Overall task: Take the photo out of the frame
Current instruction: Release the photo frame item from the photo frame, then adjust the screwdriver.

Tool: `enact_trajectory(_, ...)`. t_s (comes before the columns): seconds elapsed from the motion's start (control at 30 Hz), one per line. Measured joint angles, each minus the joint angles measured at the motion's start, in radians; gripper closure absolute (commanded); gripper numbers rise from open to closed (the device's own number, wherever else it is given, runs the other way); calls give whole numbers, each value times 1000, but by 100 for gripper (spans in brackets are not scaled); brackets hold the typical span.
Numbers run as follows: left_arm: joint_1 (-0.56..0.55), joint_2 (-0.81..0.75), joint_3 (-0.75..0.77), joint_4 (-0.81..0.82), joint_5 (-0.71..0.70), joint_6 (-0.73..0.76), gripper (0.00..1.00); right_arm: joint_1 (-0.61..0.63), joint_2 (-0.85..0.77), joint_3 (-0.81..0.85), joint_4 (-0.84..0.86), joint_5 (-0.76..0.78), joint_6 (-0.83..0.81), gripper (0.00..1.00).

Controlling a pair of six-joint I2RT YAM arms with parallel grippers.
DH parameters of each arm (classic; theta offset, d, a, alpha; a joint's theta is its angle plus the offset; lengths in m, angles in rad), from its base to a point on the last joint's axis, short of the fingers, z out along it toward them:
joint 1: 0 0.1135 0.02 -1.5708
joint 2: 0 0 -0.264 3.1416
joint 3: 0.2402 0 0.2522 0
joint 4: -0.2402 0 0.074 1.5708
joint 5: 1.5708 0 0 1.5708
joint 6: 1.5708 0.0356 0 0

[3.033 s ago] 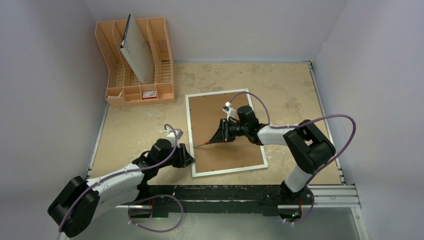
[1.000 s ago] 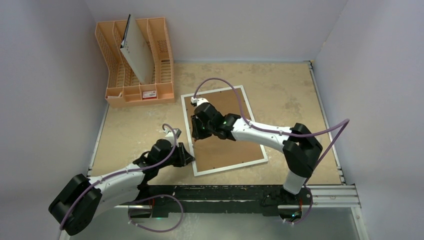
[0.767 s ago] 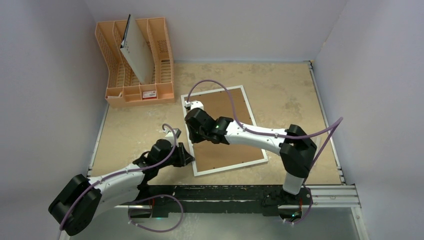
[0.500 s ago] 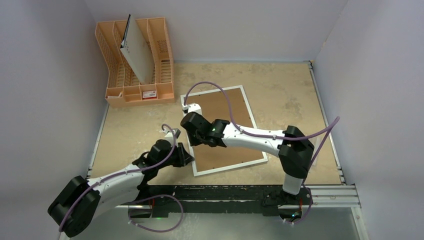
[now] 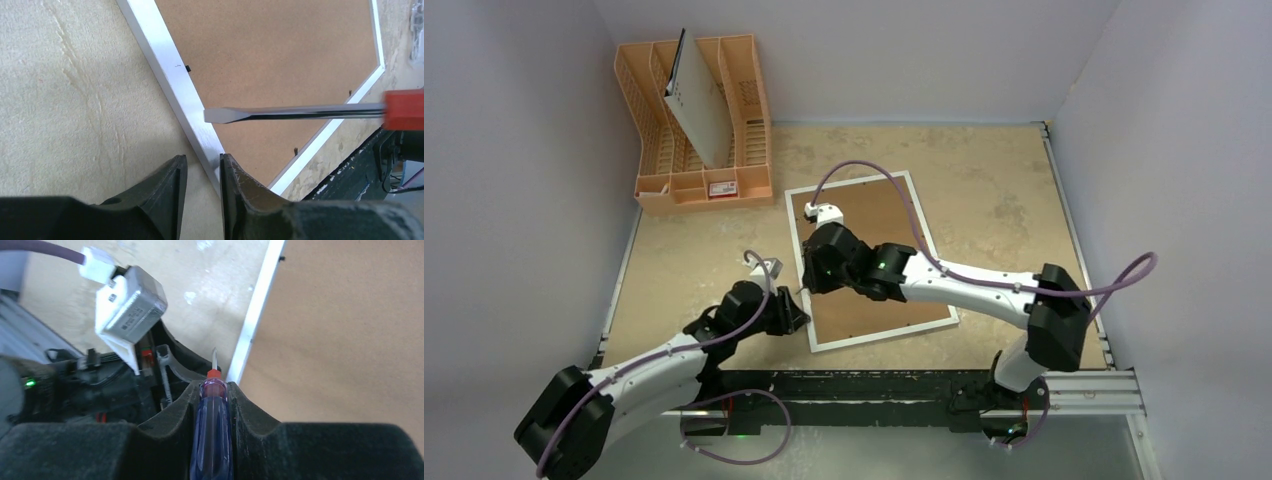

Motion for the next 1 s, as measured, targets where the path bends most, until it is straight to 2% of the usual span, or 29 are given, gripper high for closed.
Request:
enact_trajectory(0.2,0,-114,0,-79,-8,37,62,-81,-126,-110,101,-99,12,100)
enact_trajectory(0.53,0,-250,102,-172,19,211,57,-343,-266,-356,177,-345,-40,100)
enact_trajectory(0.77,-5,-209,156,-53,125,351,54,-368,-325,-377,214,-596,-149,100)
enact_trajectory(0.87,-17,-153,195,-43,145,402,51,-367,-345,-382,222,-658,-174,100)
enact_trajectory(1.0,-39,-91,259,-45,225,491,52,-367,-350,-382,236,-724,-202,100)
